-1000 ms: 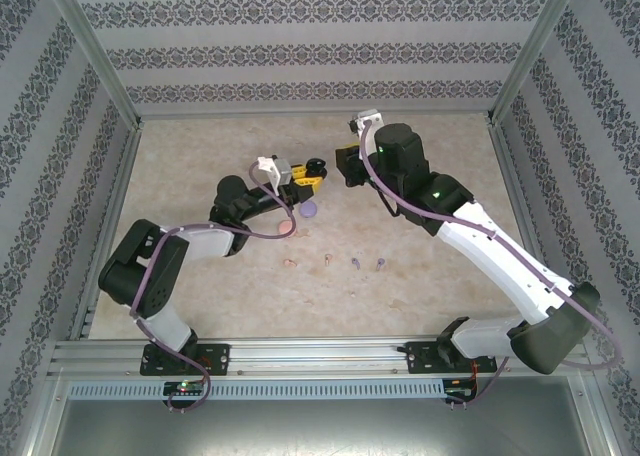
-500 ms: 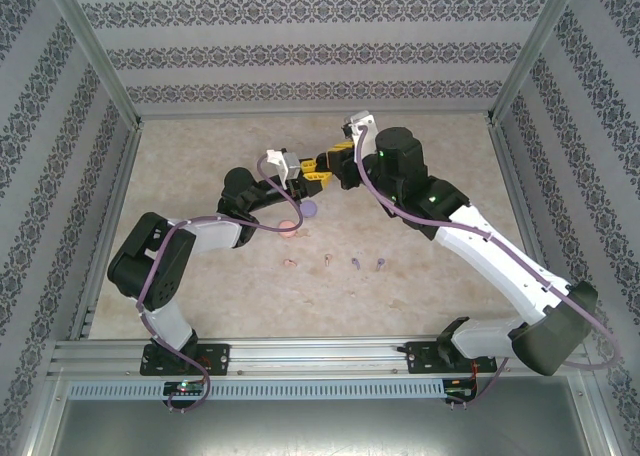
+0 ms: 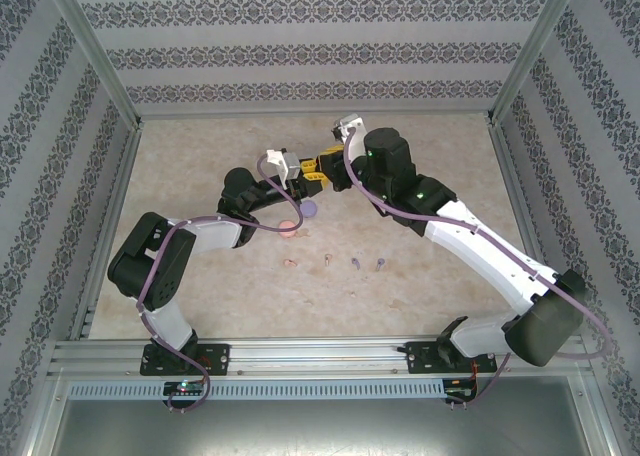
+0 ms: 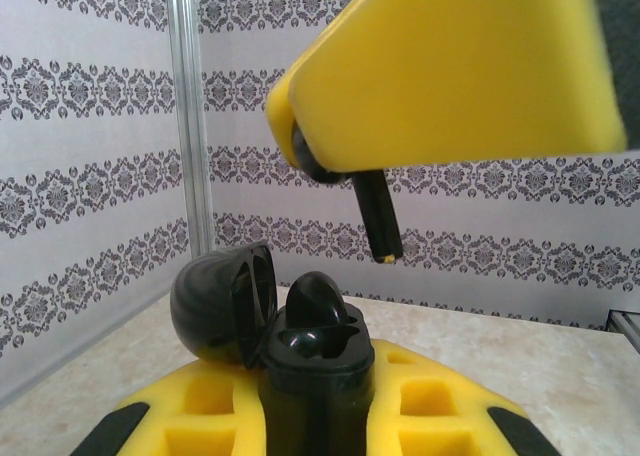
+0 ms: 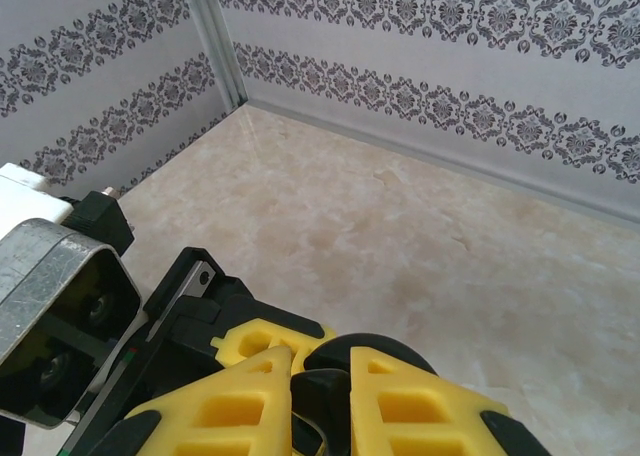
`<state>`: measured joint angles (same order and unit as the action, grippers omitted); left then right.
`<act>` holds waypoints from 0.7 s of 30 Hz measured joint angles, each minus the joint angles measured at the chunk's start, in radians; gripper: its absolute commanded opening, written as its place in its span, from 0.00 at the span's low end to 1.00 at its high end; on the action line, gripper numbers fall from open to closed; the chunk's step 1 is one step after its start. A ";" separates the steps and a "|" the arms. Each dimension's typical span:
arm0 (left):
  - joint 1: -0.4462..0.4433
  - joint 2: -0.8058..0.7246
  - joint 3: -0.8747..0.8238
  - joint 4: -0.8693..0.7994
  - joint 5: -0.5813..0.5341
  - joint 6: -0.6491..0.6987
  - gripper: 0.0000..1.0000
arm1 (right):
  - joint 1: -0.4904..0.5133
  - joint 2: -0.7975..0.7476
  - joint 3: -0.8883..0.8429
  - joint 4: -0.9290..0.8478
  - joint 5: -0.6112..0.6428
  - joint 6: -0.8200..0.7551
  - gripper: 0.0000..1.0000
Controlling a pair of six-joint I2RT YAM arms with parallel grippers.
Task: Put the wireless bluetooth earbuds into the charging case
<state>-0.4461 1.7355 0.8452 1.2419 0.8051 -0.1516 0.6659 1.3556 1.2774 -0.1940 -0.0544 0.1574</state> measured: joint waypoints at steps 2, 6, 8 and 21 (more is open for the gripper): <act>0.000 0.000 0.000 0.000 0.000 0.000 0.00 | 0.000 0.004 0.000 0.004 0.000 0.000 0.16; -0.005 -0.001 0.000 0.000 0.000 0.000 0.00 | 0.000 0.013 0.000 0.005 0.000 0.000 0.15; -0.010 -0.003 0.000 0.000 0.000 0.000 0.00 | 0.000 0.016 -0.003 0.005 0.000 0.000 0.15; -0.013 -0.020 0.000 -0.012 -0.005 0.001 0.00 | -0.003 0.020 -0.016 0.031 0.000 0.004 0.14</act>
<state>-0.4587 1.7153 0.8448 1.2301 0.7998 -0.1509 0.6632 1.3754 1.2617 -0.1635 -0.0540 0.1612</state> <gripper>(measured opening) 0.167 0.141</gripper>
